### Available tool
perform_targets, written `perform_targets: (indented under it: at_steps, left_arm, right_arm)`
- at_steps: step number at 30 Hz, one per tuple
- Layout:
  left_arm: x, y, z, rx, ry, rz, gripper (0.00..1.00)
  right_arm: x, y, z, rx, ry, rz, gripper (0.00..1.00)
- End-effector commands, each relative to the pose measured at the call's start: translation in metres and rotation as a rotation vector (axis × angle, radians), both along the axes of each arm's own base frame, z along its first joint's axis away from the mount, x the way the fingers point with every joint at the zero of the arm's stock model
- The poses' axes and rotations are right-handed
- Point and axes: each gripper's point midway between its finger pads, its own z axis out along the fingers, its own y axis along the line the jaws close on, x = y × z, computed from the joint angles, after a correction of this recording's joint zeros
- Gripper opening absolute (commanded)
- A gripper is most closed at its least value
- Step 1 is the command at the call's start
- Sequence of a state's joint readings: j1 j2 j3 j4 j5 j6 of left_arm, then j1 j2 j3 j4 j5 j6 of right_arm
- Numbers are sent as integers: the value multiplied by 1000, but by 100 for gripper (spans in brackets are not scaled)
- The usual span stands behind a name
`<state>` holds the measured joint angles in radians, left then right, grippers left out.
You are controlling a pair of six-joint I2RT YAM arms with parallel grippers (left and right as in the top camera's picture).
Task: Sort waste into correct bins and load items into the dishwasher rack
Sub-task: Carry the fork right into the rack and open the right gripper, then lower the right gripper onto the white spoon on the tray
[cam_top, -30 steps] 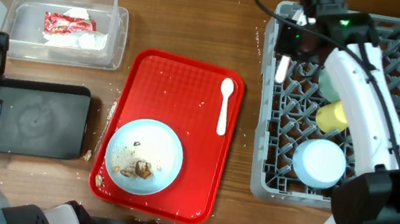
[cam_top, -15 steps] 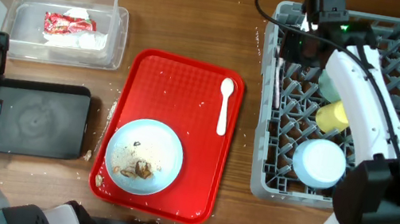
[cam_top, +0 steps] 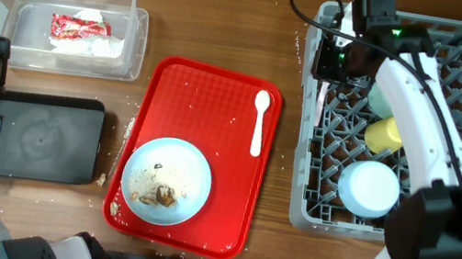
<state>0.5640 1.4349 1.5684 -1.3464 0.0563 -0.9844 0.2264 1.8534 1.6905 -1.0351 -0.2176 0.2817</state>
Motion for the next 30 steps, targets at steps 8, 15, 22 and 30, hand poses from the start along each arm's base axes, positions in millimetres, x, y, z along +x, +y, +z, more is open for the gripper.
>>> perform_targets:
  at_steps: [8,15,22,30]
  left_arm:
    - [-2,3,-1,13,11,0,100]
    - [-2,3,-1,13,11,0,100]
    - [-2,3,-1,13,11,0,100]
    - [-2,3,-1,13,11,0,100]
  right_arm:
    - [-60,91,0,-7,62,40,54]
    - [-68,84,-63,-227,88,-128,64]
    - [-63,99,-117,-217,166,-109,61]
    - [-66,94,-169,-290,238,-107,58]
